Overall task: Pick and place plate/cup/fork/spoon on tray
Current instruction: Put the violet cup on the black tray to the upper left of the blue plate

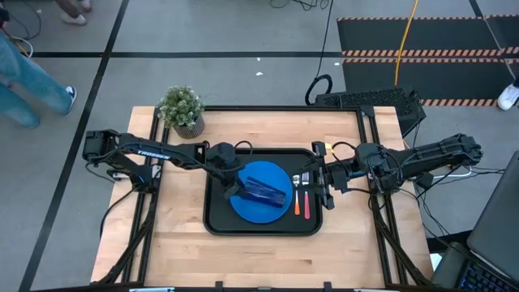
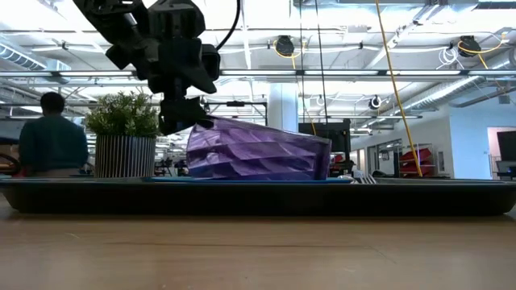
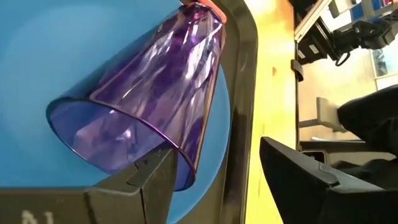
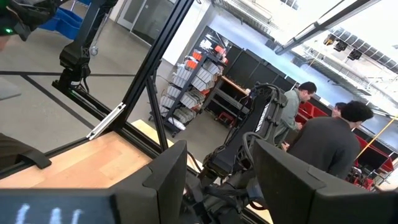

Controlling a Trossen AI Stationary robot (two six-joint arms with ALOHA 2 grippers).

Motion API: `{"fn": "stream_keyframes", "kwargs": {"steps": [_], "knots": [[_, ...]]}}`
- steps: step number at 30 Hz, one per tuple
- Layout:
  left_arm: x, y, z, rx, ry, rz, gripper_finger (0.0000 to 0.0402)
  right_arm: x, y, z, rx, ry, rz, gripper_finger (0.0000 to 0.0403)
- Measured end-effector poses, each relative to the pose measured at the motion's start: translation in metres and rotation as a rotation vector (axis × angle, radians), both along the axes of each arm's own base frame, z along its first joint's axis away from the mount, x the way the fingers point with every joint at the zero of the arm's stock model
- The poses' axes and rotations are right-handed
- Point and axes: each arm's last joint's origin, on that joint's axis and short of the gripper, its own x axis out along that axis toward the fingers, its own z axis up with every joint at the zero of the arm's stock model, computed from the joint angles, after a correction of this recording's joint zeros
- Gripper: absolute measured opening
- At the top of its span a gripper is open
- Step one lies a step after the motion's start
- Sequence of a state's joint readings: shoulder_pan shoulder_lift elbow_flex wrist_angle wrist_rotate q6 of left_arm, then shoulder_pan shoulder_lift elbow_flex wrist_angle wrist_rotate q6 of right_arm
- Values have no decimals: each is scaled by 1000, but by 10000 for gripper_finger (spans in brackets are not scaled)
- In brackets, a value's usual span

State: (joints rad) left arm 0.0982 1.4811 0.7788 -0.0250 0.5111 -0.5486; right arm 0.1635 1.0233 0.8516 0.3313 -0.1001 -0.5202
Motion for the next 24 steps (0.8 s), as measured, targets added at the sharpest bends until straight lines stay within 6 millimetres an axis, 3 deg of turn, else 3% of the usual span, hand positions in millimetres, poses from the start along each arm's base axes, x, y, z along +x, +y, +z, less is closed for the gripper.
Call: {"fn": "stream_keyframes", "kwargs": {"steps": [5,12,24], "knots": [[-1,-1,-1,17,9,-10,172,0,0,0,-13,0,-1,176],[-4,-1,-4,32,36,-38,22,0,0,0,-18,-1,-1,176],[-5,-2,-5,13,41,-69,4,0,0,-1,-23,0,-2,176]]}}
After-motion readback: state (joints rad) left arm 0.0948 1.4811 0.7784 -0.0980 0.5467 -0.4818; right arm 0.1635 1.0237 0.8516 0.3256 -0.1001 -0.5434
